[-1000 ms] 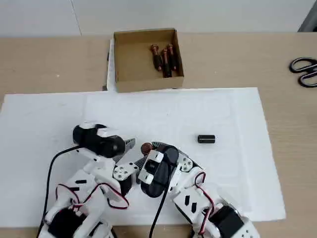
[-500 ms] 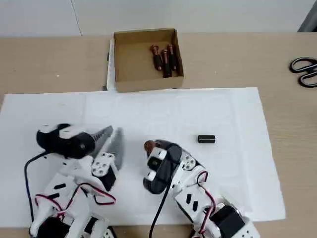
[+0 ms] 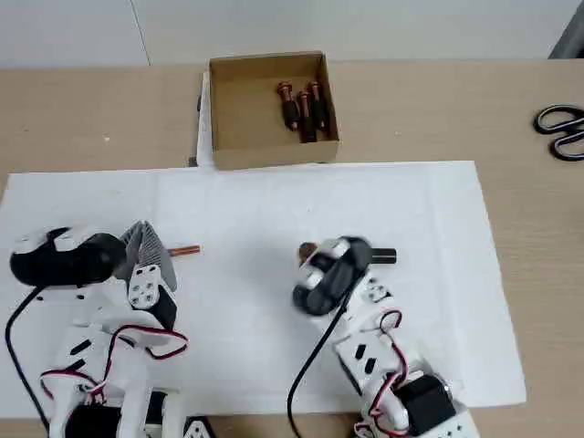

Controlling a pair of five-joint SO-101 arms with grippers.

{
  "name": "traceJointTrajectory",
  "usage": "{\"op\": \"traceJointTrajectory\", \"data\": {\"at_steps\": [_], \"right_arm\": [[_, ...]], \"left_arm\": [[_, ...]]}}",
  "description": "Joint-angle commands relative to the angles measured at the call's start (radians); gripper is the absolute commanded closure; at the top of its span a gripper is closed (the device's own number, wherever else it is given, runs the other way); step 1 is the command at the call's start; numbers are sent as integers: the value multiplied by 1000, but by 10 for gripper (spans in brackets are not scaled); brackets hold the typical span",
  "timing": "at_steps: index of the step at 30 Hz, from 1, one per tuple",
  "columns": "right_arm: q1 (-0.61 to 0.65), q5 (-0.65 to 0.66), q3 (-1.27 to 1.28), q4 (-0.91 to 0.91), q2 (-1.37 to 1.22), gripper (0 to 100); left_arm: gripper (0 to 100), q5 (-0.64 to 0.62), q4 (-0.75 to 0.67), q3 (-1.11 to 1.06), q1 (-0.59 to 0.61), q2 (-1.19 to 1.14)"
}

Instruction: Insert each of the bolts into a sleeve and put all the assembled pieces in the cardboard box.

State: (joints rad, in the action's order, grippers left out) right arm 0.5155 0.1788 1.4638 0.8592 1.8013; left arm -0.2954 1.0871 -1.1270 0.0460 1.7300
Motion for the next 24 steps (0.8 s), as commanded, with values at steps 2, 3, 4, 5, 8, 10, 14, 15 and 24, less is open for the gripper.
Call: {"op": "traceJointTrajectory", "data": {"at_steps": [2,3,4,5,8,10,14,15,24], "right_arm": [[-81,-80,-143,21,-47,995],[-84,-94,-184,42,-85,995],[-84,-117,-229,65,-133,995],[-84,-147,-272,90,-185,995],[-84,-213,-400,134,-338,995],[-84,-227,-463,134,-429,995],[-84,-222,-562,101,-611,995],[-84,-222,-588,99,-661,995],[-84,-221,-855,-68,-1092,995]], "left_arm": [[993,6,23,33,58,-6],[993,6,40,33,69,-5],[993,6,52,33,77,-5],[993,6,55,33,86,-3],[993,3,58,33,92,-2],[993,2,61,33,92,-2],[993,0,63,21,94,-2],[993,-2,64,15,94,-2],[993,-9,120,56,94,-2]]}}
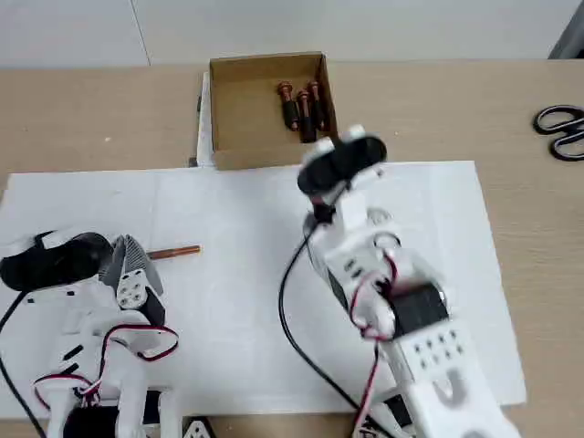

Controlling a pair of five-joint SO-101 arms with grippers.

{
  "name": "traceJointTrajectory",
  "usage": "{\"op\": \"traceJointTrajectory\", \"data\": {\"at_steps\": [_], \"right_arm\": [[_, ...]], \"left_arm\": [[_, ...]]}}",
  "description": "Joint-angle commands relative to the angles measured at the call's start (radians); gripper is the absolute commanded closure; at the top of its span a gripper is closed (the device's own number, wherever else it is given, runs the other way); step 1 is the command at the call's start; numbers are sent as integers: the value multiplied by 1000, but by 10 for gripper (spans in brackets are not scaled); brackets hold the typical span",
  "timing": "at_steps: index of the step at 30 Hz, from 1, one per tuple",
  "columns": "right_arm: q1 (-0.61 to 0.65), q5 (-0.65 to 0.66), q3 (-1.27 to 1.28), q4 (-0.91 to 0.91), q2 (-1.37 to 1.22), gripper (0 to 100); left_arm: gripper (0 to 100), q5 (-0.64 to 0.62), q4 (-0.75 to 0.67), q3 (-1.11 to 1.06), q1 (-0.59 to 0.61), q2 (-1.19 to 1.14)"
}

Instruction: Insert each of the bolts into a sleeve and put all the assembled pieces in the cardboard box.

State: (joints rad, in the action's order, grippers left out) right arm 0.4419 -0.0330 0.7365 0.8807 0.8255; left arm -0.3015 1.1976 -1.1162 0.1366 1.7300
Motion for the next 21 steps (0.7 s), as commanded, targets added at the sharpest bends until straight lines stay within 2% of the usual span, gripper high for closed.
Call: {"op": "traceJointTrajectory", "data": {"at_steps": [1,8,13,21], "right_arm": [[-10,-9,-161,-113,-170,995],[-33,-9,-473,-208,-541,995],[-90,60,-773,-257,-825,995],[-113,77,-1249,-262,-1267,995]], "left_arm": [[993,-3,17,45,3,-2],[993,-3,46,58,29,-2],[993,-3,54,70,86,-2],[993,-3,100,97,89,-2]]}}
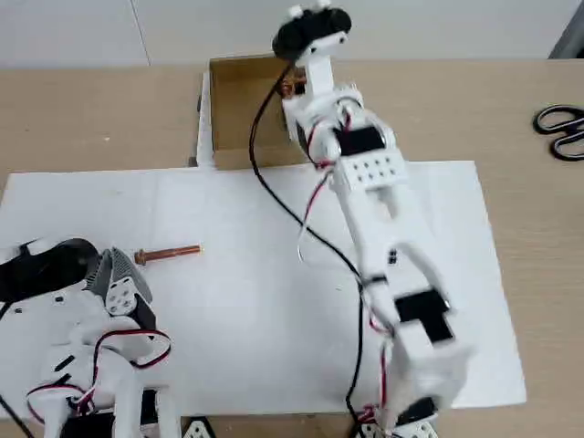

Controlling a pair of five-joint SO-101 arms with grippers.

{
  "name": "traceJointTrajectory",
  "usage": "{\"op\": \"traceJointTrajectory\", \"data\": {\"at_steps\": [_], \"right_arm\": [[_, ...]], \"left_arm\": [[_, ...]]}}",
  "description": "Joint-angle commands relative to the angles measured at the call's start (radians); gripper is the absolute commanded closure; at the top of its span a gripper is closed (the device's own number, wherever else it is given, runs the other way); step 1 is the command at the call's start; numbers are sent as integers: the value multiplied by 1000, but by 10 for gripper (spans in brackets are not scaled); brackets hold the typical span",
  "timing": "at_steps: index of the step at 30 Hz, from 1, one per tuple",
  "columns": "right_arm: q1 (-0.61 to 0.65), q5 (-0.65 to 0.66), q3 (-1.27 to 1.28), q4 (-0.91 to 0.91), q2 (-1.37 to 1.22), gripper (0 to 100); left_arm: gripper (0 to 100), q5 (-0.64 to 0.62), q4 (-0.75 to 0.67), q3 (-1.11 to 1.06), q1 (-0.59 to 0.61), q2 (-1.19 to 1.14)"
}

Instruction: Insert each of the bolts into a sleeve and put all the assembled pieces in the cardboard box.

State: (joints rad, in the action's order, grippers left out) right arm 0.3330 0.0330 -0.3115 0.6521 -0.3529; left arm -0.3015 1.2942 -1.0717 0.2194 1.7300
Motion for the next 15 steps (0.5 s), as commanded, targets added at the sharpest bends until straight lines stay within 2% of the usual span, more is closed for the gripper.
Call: {"op": "traceJointTrajectory", "data": {"at_steps": [1,11,15], "right_arm": [[-4,11,-249,-33,-134,995],[27,14,-669,-38,-529,995],[47,77,-804,-35,-656,995]], "left_arm": [[993,-3,3,61,6,-2],[993,-3,3,68,6,-2],[993,-2,3,68,6,-2]]}}
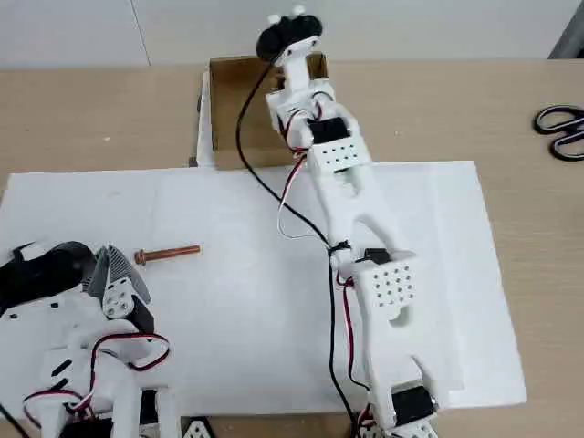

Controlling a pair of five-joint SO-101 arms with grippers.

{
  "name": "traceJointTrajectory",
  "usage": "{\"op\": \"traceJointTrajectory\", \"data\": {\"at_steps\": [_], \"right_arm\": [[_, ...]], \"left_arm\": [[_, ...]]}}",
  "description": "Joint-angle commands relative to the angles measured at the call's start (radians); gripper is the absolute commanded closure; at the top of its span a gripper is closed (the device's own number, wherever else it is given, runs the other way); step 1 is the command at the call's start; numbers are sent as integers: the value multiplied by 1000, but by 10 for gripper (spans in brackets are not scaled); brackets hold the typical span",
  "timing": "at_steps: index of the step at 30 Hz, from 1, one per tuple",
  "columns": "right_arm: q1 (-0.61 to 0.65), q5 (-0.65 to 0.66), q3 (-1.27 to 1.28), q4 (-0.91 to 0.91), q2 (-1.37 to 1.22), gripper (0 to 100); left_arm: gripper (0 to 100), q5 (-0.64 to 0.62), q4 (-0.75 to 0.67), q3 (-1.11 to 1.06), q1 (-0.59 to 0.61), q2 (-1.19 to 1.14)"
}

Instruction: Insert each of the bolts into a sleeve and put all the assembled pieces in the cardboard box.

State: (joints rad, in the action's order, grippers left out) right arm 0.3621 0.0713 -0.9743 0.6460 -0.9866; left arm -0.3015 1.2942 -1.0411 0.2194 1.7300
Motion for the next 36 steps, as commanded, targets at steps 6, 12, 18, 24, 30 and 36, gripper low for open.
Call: {"op": "traceJointTrajectory", "data": {"at_steps": [6,12,18,24,30,36], "right_arm": [[42,64,-295,94,-108,875],[58,66,-396,309,-108,671],[51,61,-592,513,-108,670],[36,58,-707,817,-108,670],[7,63,-709,1055,-108,670],[-114,64,-707,1092,-107,670]], "left_arm": [[993,-2,12,38,6,-2],[993,-2,51,39,6,-2],[993,-2,48,39,6,-2],[993,-5,48,39,6,-2],[993,-5,48,38,6,-2],[993,-5,48,38,6,-2]]}}
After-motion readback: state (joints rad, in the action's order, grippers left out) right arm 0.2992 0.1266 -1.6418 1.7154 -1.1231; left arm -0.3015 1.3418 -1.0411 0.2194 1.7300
